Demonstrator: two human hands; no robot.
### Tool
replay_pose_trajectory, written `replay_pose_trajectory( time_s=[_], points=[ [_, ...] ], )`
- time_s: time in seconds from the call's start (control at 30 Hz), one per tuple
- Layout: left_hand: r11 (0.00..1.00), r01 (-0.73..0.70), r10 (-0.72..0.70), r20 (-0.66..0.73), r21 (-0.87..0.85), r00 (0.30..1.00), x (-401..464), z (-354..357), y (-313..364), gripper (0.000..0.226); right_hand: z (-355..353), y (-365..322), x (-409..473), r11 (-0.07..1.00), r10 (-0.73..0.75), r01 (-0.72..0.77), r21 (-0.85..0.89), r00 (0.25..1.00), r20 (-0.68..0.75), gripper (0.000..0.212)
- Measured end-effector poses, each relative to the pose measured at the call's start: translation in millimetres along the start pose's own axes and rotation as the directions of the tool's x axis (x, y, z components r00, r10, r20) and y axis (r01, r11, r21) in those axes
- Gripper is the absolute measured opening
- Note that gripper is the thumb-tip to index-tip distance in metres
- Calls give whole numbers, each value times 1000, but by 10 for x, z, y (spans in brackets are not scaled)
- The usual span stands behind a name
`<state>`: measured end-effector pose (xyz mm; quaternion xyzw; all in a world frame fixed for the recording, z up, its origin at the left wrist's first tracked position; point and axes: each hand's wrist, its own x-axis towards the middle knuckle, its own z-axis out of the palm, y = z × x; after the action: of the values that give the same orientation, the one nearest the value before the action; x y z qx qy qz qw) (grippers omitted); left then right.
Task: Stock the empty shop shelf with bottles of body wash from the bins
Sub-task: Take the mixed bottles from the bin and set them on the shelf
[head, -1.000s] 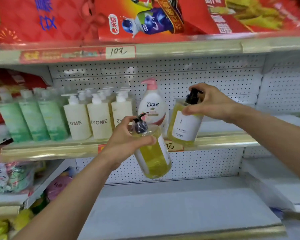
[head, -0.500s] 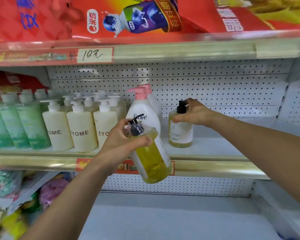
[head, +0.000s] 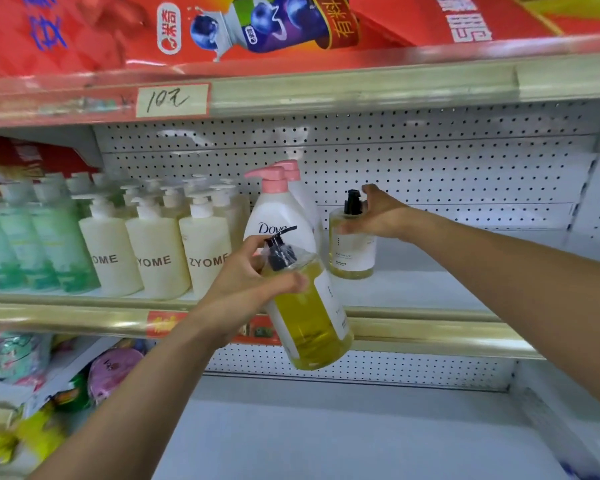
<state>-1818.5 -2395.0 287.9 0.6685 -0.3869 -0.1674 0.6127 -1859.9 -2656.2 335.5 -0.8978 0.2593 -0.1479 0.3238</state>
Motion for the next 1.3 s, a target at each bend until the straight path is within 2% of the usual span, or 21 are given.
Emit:
replay_pose_trajectory(
  time_s=[0.03,0.1,0.17,0.2,0.23,0.27,0.3,0.37,0.4,0.43,0.47,0.5,0.57,0.67,0.73,0.8,0.87,0.93,0.97,1.1,1.3],
  points=[
    [1000,-1,1,9,4,1000,-7,2,13,73,1,-15,-43,1000,17,-17,4,1000,3,112],
    [1000,-10,10,29,8,1000,-22,5,42,72,24,-37,-191,999,-28,30,11,991,-129,109],
    [1000,-29,28,53,10,998,-36,12,77,70,75,-56,-430,974,-165,206,89,926,-340,92],
    [999,-41,40,67,9,997,-39,17,102,68,88,-60,-563,938,-211,290,189,912,-352,82],
    [999,-51,50,81,8,995,-43,21,132,67,104,-61,-705,889,-260,335,312,930,-259,76],
    [998,-59,58,94,8,994,-41,30,165,66,125,-48,-841,832,-323,318,454,944,-69,78],
    [998,-64,63,106,9,992,-37,39,192,65,153,-27,-959,793,-375,223,567,912,164,82],
    [997,-79,78,140,7,987,-24,71,225,65,225,33,-1143,761,-439,2,648,737,514,77],
    [996,-91,89,160,5,983,-26,94,242,66,270,76,-1189,743,-478,-59,667,651,590,71],
    [995,-100,98,174,3,980,-31,118,261,67,310,107,-1229,719,-507,-96,688,604,615,68],
    [994,-108,106,180,5,978,-34,140,272,68,341,138,-1245,698,-520,-113,707,599,609,67],
    [993,-114,111,183,6,977,-42,155,282,69,358,144,-1275,683,-521,-118,721,614,593,67],
    [993,-115,113,190,-1,975,-51,165,293,71,359,136,-1322,683,-482,-74,726,702,524,70],
    [994,-111,112,179,-17,978,-49,191,280,73,315,104,-1374,727,-386,40,686,849,360,49],
    [988,-153,152,26,20,988,-68,243,246,78,288,57,-1400,754,-320,101,649,919,230,39],
    [968,-228,246,-205,106,947,-66,268,163,82,294,32,-1358,767,-255,175,617,966,44,36],
    [936,-246,326,-350,254,878,-15,242,30,86,357,49,-1255,793,-159,221,568,975,-156,48],
    [898,-204,361,-390,389,847,62,214,-117,92,448,69,-1145,822,-31,184,539,959,-281,84],
    [882,-183,368,-392,435,843,102,209,-186,96,492,82,-1099,827,21,164,537,947,-321,91],
    [832,-108,354,-370,544,859,213,250,-364,110,625,101,-1023,844,80,145,516,918,-389,85],
    [793,-45,340,-380,608,861,349,284,-442,118,723,211,-936,894,50,98,437,948,-315,86]
  ],
)
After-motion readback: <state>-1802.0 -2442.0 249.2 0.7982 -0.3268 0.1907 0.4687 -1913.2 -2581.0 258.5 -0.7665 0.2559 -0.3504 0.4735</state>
